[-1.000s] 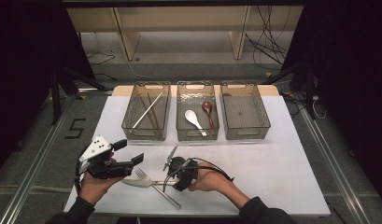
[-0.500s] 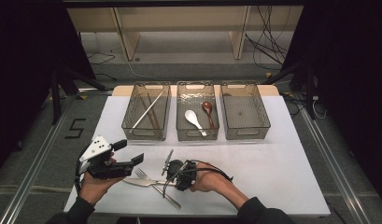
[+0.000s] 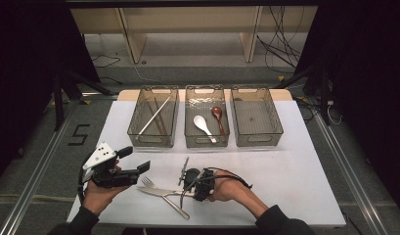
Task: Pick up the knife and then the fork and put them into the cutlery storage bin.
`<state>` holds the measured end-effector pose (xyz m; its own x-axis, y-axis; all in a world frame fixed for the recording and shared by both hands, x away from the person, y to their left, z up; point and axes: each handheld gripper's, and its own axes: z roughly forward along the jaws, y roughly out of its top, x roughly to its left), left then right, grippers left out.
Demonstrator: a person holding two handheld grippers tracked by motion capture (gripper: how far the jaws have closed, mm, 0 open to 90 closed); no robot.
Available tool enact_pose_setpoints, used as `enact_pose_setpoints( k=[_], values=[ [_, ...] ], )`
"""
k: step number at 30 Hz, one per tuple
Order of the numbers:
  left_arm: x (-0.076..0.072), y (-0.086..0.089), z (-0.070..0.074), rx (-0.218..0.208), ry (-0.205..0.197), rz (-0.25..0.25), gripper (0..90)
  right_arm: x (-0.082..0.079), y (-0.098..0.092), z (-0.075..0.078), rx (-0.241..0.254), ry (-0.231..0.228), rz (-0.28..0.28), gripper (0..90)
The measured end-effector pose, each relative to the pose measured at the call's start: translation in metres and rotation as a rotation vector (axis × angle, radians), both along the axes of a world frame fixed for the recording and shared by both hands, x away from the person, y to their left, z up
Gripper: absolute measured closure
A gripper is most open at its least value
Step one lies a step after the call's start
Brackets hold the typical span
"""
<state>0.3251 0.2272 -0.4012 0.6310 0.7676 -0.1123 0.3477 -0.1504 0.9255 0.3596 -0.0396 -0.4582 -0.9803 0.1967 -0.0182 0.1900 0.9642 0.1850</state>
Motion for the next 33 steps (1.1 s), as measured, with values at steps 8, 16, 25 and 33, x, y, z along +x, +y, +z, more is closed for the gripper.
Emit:
enact_pose_setpoints(
  k=[8,16,25,33],
  values=[
    [0.0,0.0,-0.001,-0.001,0.003,0.002,15.9,-0.003,-0.031,0.002,-0.025,0.031,-0.028,76.3],
    [0.0,-0.001,-0.001,0.003,0.005,0.002,15.9,-0.003,-0.065,0.002,-0.038,0.036,-0.092,76.3],
    [0.001,-0.002,-0.001,0.008,0.005,0.001,15.9,-0.004,-0.071,0.003,-0.077,0.03,-0.12,75.3],
    [0.001,-0.002,-0.001,0.009,0.006,-0.001,15.9,0.002,-0.051,0.011,-0.023,0.01,-0.11,73.1]
  ],
)
